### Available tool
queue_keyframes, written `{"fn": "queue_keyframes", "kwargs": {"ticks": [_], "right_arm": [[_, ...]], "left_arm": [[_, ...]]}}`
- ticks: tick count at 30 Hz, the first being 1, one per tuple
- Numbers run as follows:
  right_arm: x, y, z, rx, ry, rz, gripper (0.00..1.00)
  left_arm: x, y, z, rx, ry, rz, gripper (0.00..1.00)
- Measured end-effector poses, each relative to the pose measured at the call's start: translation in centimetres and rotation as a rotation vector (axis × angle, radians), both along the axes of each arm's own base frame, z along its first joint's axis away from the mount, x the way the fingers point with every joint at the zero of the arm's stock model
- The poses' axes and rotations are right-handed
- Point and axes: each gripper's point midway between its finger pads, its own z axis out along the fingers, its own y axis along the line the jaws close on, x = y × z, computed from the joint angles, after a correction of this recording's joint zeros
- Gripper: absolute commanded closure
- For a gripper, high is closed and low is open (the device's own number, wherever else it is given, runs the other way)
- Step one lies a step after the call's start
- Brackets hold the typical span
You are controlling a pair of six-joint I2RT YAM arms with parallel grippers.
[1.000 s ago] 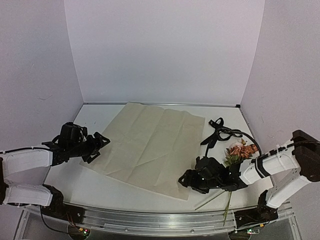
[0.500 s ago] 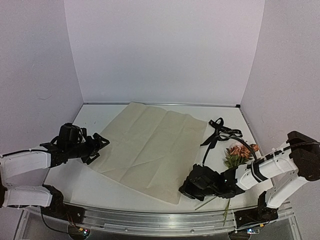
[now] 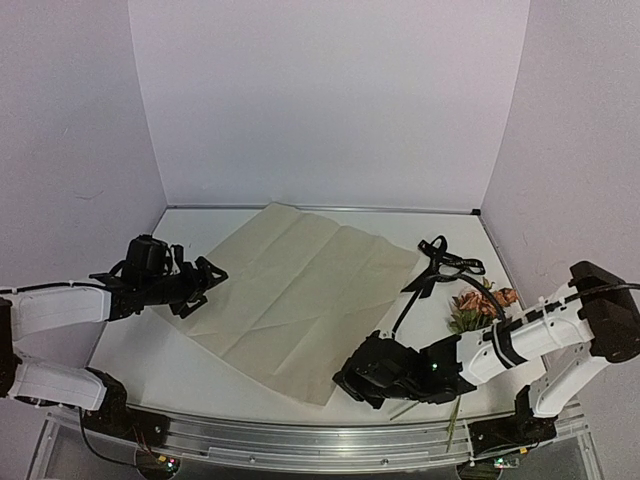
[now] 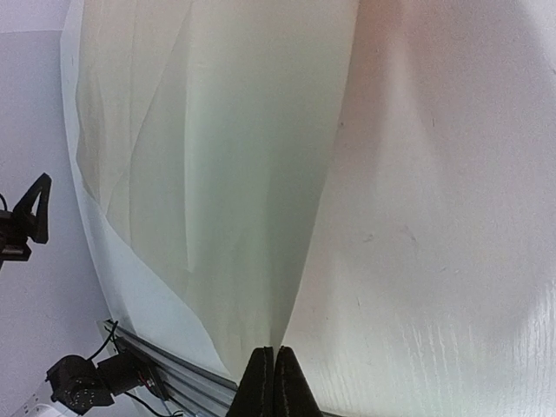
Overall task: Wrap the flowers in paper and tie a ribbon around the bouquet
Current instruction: Adjust the flattened wrapping paper at the center of the board.
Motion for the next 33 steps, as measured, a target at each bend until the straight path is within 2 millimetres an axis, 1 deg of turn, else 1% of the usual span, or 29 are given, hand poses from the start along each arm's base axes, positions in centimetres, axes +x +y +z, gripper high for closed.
{"fn": "queue_keyframes", "kwargs": {"ticks": [2, 3, 4, 5, 6, 9, 11, 13, 16, 19, 21, 26, 30, 33], "right_arm": [[-0.3, 0.0, -0.2, 0.001, 0.004, -0.016, 1.00], [-0.5, 0.1, -0.2, 0.001, 0.003, -0.021, 0.97], [-0.6, 0.2, -0.3, -0.001, 0.003, -0.025, 0.91], [-0.7, 0.3, -0.4, -0.003, 0.004, -0.026, 0.75], [-0.8, 0.5, -0.4, -0.002, 0.004, -0.027, 0.63], [-0.8, 0.9, -0.2, 0.002, -0.004, -0.030, 0.38], [-0.7, 0.6, 0.0, -0.004, -0.017, -0.037, 0.26], [-0.5, 0.0, 0.5, -0.014, -0.035, -0.037, 0.16], [-0.2, -1.9, 1.8, -0.042, -0.068, -0.042, 0.03], [0.9, -3.7, 3.2, -0.079, -0.103, -0.035, 0.02], [2.2, -5.1, 3.7, -0.115, -0.122, -0.045, 0.02], [5.6, -10.7, 4.8, -0.238, -0.199, -0.097, 0.02], [7.7, -15.1, 6.5, -0.334, -0.282, -0.173, 0.02], [8.7, -18.3, 7.5, -0.407, -0.334, -0.225, 0.02]], "left_arm": [[0.0, 0.0, 0.2, -0.005, -0.005, -0.002, 0.08], [0.0, -0.1, 0.3, -0.007, -0.008, -0.005, 0.07], [-0.1, -0.1, 0.5, -0.010, -0.013, -0.006, 0.07], [-0.1, -0.1, 0.7, -0.013, -0.018, -0.006, 0.07], [-0.1, -0.1, 0.9, -0.016, -0.024, -0.006, 0.07], [-0.1, -0.1, 1.4, -0.022, -0.038, -0.006, 0.07], [-0.1, -0.1, 1.4, -0.023, -0.040, -0.006, 0.07], [-0.1, -0.1, 1.4, -0.023, -0.040, -0.007, 0.07], [-0.2, -0.1, 1.4, -0.021, -0.037, -0.007, 0.07], [-0.2, 0.0, 1.3, -0.015, -0.034, -0.010, 0.07], [-0.3, 0.0, 1.3, -0.008, -0.030, -0.013, 0.07], [0.3, -0.3, 2.1, 0.007, -0.042, -0.026, 0.07], [1.2, -0.8, 2.9, 0.016, -0.056, -0.044, 0.07], [1.7, -1.3, 3.0, 0.026, -0.055, -0.068, 0.07]]}}
